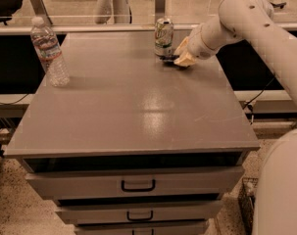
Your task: Move rxbar blueberry near 7up can
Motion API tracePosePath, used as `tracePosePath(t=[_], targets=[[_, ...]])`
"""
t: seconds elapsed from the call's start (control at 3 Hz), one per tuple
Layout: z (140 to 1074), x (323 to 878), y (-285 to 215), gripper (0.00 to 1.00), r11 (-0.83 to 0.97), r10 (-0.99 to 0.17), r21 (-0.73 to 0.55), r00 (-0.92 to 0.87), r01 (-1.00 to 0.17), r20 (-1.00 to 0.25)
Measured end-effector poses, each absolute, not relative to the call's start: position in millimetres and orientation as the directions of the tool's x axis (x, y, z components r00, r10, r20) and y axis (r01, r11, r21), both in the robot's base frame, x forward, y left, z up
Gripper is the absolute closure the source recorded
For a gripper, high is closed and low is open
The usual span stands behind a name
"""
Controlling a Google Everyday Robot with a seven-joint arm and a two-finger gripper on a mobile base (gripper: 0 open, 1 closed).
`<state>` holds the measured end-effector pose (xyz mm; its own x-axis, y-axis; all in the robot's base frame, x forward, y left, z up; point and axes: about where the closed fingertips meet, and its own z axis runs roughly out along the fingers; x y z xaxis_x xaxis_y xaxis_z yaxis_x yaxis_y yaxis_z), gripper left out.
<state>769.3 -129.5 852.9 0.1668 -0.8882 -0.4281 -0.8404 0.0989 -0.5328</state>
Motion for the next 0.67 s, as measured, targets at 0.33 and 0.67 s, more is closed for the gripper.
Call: tracePosePath(t=[0.33,0.67], targets=[[852.9,775.9,-138.0,0.32,0.110,-0.896,-0.535,0.149,-0.837,-0.417],[852.7,781.5,-143.7,0.07,0.127,-0.901,-0.538,0.129,-0.833,-0.413]])
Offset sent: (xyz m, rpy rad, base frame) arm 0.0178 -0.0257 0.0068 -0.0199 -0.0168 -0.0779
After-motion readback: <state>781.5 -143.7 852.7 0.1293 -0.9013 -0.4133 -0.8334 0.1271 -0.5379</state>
